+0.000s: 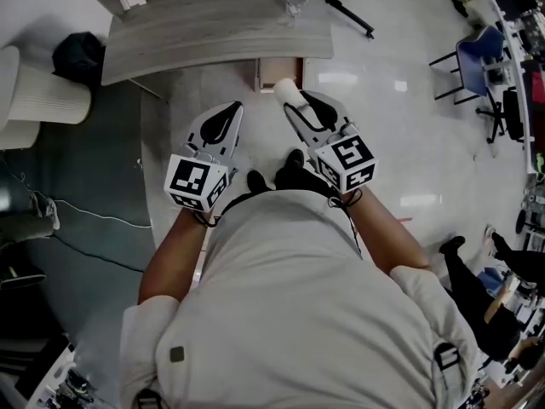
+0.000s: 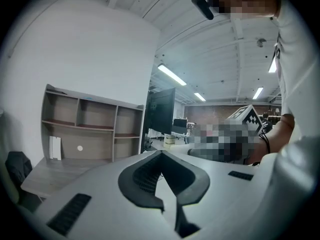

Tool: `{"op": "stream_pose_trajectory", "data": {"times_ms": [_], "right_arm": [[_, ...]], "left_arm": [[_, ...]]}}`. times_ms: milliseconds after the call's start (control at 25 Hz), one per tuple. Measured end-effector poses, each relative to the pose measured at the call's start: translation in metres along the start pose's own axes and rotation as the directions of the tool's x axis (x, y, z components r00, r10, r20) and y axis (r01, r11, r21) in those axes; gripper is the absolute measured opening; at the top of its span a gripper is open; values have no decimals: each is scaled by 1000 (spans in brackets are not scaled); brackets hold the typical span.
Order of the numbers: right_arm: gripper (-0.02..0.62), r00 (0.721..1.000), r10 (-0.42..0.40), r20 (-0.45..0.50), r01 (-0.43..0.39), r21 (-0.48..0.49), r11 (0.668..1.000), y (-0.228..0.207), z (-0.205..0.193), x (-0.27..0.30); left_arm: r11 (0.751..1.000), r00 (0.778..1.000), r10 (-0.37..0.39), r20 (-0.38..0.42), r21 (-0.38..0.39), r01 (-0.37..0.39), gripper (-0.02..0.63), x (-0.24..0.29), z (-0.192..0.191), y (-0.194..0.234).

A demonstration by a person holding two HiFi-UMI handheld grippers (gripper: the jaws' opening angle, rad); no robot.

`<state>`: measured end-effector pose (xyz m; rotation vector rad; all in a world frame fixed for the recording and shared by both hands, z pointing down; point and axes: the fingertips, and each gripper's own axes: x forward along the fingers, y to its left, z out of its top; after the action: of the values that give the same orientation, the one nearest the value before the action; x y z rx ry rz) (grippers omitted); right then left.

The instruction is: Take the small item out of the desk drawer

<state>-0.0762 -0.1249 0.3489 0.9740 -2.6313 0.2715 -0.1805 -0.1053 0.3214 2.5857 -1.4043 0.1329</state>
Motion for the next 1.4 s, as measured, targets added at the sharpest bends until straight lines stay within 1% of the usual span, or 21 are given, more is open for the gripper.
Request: {"op": "stream_pose_trajectory", "data": {"times_ms": [160, 360, 600, 800, 1120, 1400], "right_arm": [[155, 1000, 16, 18, -16, -5, 1000, -2, 2, -14], [155, 999, 32, 40, -32, -4, 999, -21, -2, -43], [155, 996, 63, 57, -62, -6, 998, -46, -12, -91], [155, 994, 88, 67, -87, -16, 996, -65, -21, -130], [155, 987, 142, 76, -141, -18, 990, -69, -42, -178], [155, 984, 156, 83, -155, -13, 988, -57, -56, -201]], "left_arm": [[1000, 1000, 1, 6, 2, -1, 12, 5, 6, -13], [1000, 1000, 21, 7, 9, -21, 12, 19, 9, -43], [998, 998, 60, 3, -5, -60, 12, 35, 10, -91], [996, 996, 84, 1, 14, -84, 12, 42, 10, -137], [990, 990, 139, 3, 2, -139, 12, 31, 1, -193], [988, 988, 153, 6, 6, -153, 12, 10, -8, -216]]}}
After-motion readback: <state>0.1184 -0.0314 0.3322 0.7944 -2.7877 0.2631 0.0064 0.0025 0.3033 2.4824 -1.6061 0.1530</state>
